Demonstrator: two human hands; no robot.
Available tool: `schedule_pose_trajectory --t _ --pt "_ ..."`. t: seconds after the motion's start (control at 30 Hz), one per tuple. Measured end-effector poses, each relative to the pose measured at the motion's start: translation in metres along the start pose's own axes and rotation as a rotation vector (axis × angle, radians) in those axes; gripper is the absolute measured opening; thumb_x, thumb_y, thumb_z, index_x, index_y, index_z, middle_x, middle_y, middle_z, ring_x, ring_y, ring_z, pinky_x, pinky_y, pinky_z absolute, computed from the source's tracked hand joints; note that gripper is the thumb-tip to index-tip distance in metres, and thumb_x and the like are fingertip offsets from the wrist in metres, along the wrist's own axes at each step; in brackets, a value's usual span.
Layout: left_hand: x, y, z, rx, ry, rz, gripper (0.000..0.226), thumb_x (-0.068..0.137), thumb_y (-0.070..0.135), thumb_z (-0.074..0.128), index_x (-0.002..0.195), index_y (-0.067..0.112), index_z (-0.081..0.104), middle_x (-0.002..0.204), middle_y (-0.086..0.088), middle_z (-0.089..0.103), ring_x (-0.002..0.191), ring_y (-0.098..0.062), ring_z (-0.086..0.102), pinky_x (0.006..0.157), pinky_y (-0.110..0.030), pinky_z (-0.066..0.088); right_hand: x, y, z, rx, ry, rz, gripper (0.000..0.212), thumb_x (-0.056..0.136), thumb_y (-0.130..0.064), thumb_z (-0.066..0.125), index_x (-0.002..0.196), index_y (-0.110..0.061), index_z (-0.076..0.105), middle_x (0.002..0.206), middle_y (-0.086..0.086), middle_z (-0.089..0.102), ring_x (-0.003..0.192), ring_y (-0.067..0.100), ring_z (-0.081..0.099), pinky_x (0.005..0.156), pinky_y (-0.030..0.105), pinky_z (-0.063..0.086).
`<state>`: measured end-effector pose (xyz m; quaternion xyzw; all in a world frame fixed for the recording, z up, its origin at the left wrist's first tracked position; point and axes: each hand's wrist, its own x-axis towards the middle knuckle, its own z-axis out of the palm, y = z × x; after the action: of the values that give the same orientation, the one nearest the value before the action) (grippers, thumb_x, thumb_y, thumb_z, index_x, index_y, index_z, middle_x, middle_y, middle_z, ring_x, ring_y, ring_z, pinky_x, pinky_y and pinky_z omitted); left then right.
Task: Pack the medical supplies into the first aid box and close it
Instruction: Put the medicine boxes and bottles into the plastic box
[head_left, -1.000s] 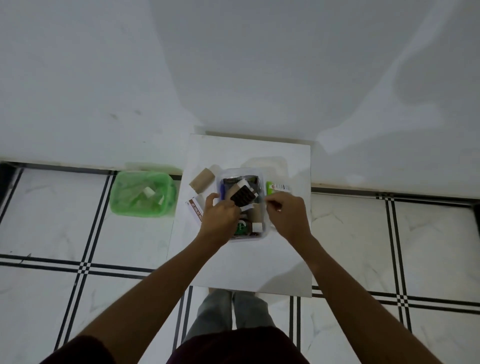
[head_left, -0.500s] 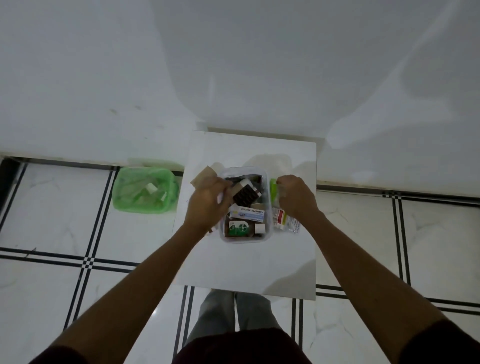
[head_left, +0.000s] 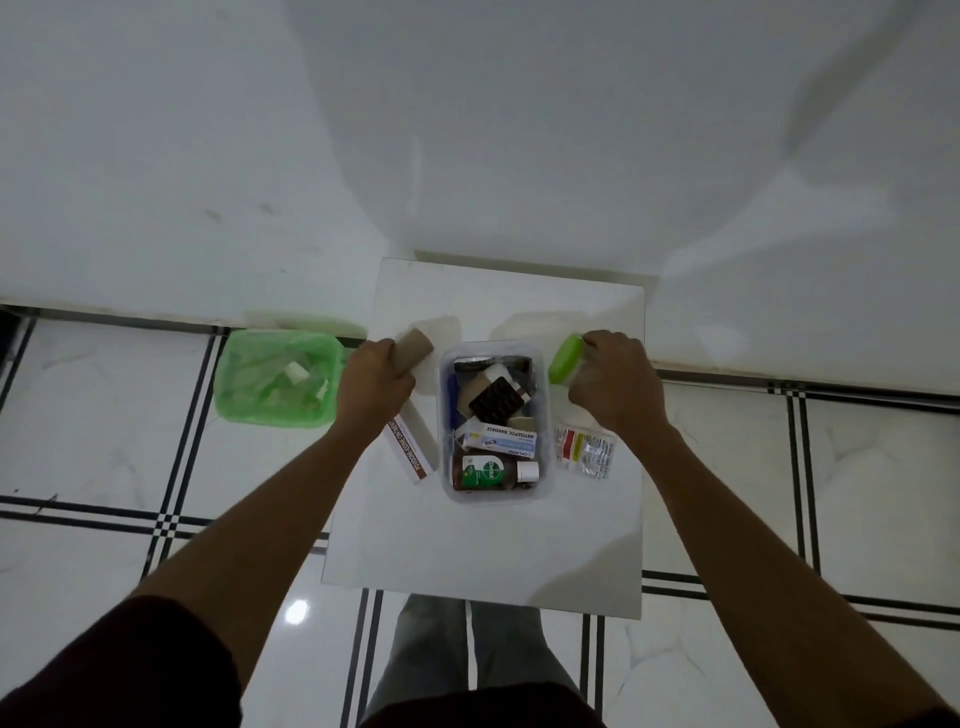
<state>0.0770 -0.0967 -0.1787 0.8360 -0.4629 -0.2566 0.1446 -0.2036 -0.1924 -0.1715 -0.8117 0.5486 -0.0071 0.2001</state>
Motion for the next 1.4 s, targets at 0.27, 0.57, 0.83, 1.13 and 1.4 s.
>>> schedule_pose_trajectory --t 0.27,0.57,0.83,1.13,1.4 --pt "-0.055 0.020 -0.026 0.094 0.146 0.571 0.047 0.070 0.031 0.070 0.114 0.016 0.064 0.106 -0.004 0.069 0.096 -0.026 0.060 0.084 -0.044 0.046 -0.023 -0.049 -0.078 0.463 0.165 -0.145 0.058 0.056 -0.014 0.083 0.110 -0.010 0.061 0.099 0.009 0.066 0.085 0.020 0.055 0.075 0.030 0.044" --pt "-0.085 0.034 0.017 0.314 -0.069 0.628 0.051 0.059 0.036 0.084 0.105 0.020 0.071 0.101 0.001 0.074 0.101 -0.022 0.066 0.092 -0.068 0.033 -0.009 -0.099 -0.057 0.233 -0.131 -0.309 0.061 0.070 -0.023 0.076 0.126 -0.018 0.052 0.122 0.004 0.059 0.112 0.023 0.049 0.088 0.044 0.047" --pt "-0.094 0.017 0.020 0.207 0.092 0.691 0.029 0.083 0.032 0.053 0.101 0.019 0.071 0.102 0.000 0.073 0.097 -0.021 0.066 0.097 -0.063 0.032 -0.028 -0.090 -0.002 0.039 -0.031 -0.399 0.047 0.070 -0.019 0.051 0.114 -0.007 0.062 0.116 0.013 0.066 0.108 0.033 0.060 0.078 0.043 0.049" --pt "-0.093 0.007 -0.018 -0.431 0.265 0.097 0.047 0.081 0.024 0.072 0.122 0.010 0.056 0.116 -0.004 0.062 0.103 -0.017 0.056 0.085 -0.026 0.043 -0.051 -0.051 -0.012 0.402 0.260 -0.032 0.041 0.082 -0.007 0.063 0.123 -0.010 0.056 0.125 0.008 0.061 0.117 0.023 0.050 0.101 0.036 0.041" --pt "-0.078 -0.020 0.034 -0.354 0.036 -0.571 0.081 0.058 0.038 0.086 0.115 -0.006 0.049 0.116 -0.020 0.057 0.111 -0.035 0.055 0.089 -0.045 0.050 -0.091 -0.020 0.043 0.180 -0.126 0.323 0.043 0.080 -0.012 0.067 0.121 -0.015 0.053 0.122 0.011 0.055 0.113 0.034 0.046 0.085 0.049 0.045"
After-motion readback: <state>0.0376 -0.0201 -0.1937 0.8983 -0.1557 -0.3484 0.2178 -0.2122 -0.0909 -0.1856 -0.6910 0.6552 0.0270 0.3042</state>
